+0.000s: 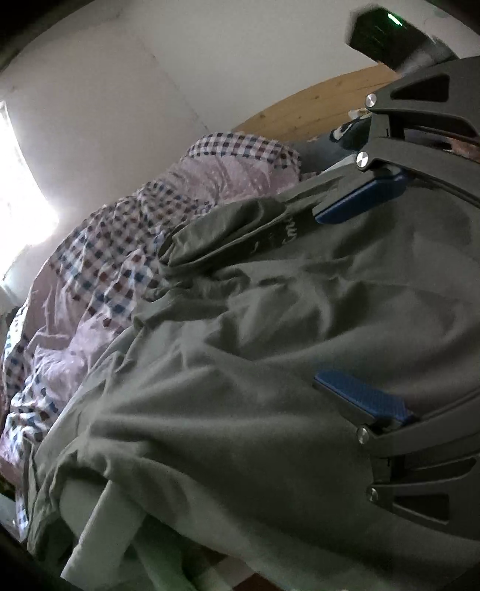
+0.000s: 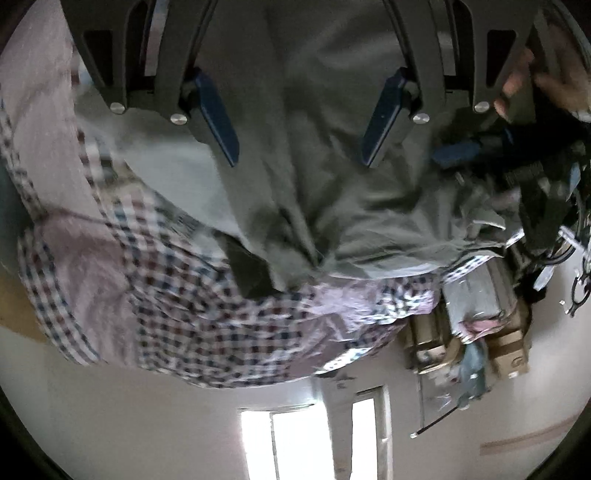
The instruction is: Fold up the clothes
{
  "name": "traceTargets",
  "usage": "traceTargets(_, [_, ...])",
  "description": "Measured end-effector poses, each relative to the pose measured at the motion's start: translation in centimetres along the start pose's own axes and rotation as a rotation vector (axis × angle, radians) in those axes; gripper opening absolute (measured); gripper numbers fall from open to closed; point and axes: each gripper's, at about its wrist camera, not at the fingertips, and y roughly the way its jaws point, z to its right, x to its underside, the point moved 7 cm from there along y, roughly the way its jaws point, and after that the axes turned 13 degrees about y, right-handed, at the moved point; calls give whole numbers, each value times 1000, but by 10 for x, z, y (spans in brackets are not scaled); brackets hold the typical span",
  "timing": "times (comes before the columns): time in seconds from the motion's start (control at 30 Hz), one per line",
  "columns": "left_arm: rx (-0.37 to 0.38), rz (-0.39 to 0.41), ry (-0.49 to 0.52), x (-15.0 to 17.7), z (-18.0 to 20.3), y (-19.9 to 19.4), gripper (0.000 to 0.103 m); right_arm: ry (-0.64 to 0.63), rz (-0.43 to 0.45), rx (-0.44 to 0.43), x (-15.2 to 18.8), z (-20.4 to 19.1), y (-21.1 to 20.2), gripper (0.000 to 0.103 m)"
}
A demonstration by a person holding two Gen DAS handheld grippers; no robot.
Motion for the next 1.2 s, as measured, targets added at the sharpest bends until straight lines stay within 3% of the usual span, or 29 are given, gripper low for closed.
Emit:
traceTargets(0.1, [-15,15,-15,-4,-7,2,85,-64,-46,-5,-24,-26,30,67])
traceTargets(0.17, [-36,27,-39,-7,-15,1,85,-107,-76,-9,-39,-43,50,54])
traceTargets(0.23, [-40,27,-75,-10,-24,2,85,-150,-107,-12,-55,-60,70,49])
traceTargets(0.3, [-29,31,-104,-12,-28,-1,85,-206,-137,34,-60,-75,100,46])
traceTargets(0.67, [-23,28,-127,-20,-37,-1,85,-312,-257,302,-60,-38,208,23])
traceTargets(0.7, [-25,25,-130,-21,-38,0,85,-309,-259,313,-61,-35,211,21])
traceTargets(0.77, [-32,18,-129,-19,-41,0,85,-303,-263,334,-63,-28,214,1])
traceTargets(1.2, [-100,-13,-96,-13,-43,14,85,25,-40,284,-136,62,102,0])
